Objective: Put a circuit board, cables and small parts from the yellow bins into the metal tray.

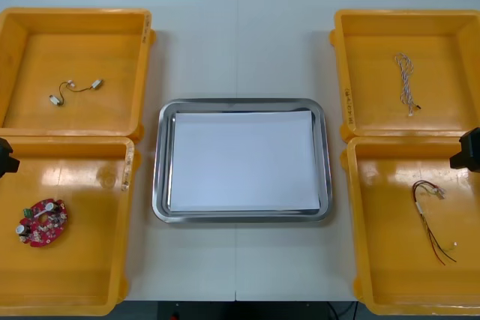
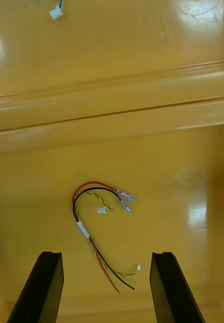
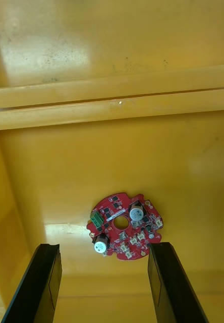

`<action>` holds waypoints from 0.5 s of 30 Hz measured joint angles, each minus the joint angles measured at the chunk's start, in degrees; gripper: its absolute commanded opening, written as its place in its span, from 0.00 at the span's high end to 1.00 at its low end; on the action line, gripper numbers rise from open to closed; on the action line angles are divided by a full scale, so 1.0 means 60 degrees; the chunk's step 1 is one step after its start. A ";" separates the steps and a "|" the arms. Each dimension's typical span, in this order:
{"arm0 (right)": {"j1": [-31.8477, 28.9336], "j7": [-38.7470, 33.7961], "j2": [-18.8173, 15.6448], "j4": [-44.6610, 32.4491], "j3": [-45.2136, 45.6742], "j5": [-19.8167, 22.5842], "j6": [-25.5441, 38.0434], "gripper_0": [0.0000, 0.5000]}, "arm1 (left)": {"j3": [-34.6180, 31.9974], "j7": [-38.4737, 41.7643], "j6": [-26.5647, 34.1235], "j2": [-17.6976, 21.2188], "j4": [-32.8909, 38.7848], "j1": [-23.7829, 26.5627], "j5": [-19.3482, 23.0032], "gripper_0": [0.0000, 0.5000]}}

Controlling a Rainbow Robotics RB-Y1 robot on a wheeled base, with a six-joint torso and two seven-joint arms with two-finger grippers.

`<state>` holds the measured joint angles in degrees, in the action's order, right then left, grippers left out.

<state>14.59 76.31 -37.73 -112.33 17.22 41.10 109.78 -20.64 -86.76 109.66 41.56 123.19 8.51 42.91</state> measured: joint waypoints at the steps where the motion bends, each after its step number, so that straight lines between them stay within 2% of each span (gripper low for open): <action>1: 0.0000 0.0000 0.0000 0.0000 0.0000 0.0000 0.0000 0.00 | 0.0000 0.0000 0.0000 0.0000 0.0000 0.0000 0.0000 0.00; 15: 0.0000 0.0000 0.0000 0.0000 0.0000 0.0000 0.0000 0.00 | 0.0000 0.0000 0.0000 0.0000 0.0000 0.0000 0.0000 0.00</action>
<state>14.59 76.31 -37.73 -112.33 17.22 41.10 109.78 -20.64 -86.76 109.66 41.56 123.19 8.51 42.91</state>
